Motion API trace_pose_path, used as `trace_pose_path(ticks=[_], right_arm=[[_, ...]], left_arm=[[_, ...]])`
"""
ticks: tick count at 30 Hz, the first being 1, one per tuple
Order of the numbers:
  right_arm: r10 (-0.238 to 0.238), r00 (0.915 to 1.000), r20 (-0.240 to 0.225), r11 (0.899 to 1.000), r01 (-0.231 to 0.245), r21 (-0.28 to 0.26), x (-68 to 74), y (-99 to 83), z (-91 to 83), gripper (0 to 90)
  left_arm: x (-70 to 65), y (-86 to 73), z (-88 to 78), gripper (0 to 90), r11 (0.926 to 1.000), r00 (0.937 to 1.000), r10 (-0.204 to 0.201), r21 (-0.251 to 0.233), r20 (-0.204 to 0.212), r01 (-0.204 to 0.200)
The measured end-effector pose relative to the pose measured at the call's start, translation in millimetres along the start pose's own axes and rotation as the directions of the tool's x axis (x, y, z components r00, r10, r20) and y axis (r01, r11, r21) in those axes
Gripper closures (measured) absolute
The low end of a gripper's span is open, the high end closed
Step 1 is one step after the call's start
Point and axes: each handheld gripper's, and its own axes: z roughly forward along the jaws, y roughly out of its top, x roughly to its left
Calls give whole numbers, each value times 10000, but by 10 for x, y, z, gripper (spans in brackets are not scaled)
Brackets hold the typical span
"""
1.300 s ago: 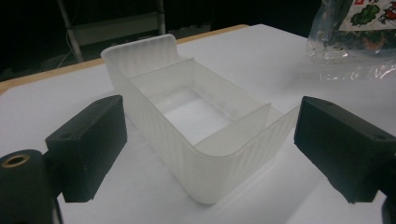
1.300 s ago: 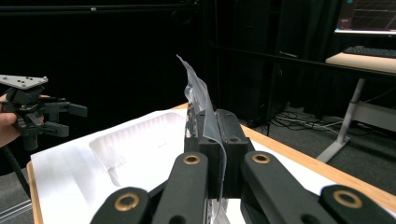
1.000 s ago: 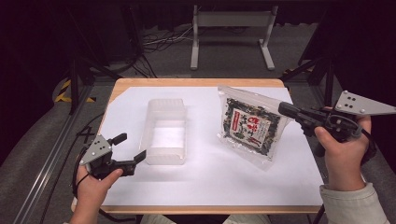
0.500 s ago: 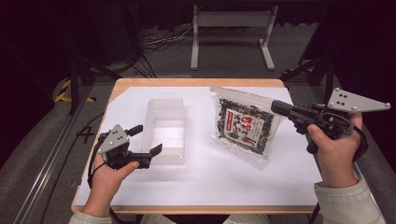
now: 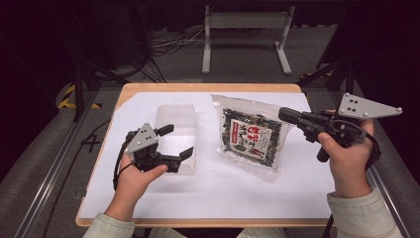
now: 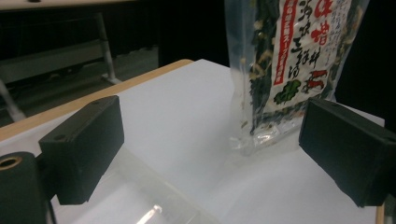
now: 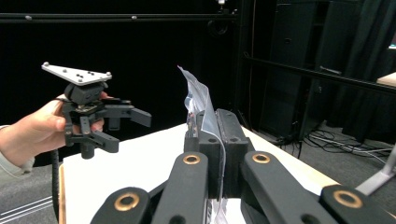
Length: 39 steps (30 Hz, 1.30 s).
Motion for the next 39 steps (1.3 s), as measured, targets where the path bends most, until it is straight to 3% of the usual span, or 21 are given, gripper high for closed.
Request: trace_pose_path(ticks=[8,11,20,21,26,32,34,35,37,39], right_arm=[[-45,9994,-330,9999,42,-97,35,-12,60,900],[-41,9994,-356,9999,36,-129,47,-15,67,900],[-171,9987,-486,9996,160,-226,86,-37,69,900],[-364,9975,-609,9990,347,-290,102,-41,61,900],[-444,9967,-677,9986,423,-327,133,-54,40,900],[-456,9957,-804,9982,424,-418,141,-86,34,900],[-481,9942,-957,9978,434,-505,138,-98,35,900],[-481,9942,-957,9978,434,-505,138,-98,35,900],[-452,9909,-1265,9972,371,-655,120,-125,50,900],[-424,9896,-1376,9969,328,-713,105,-144,62,900]], left_arm=[[-81,165,285,69,9995,9976,124,-291,682,-105],[-86,189,341,69,9994,9971,168,-319,744,-144],[-85,262,563,69,9992,9901,133,-386,1396,-79],[-80,267,600,73,9988,9868,32,-487,1619,48],[-84,277,674,80,9974,9803,6,-709,1973,136],[-137,317,734,87,9966,9731,205,-819,2293,-17],[-170,337,762,125,9968,9640,256,-802,2647,-44],[-170,337,762,137,9968,9640,256,-802,2647,-44],[-214,362,807,159,9963,9542,441,-834,2960,-201],[-243,373,826,171,9954,9503,521,-921,3069,-248]])
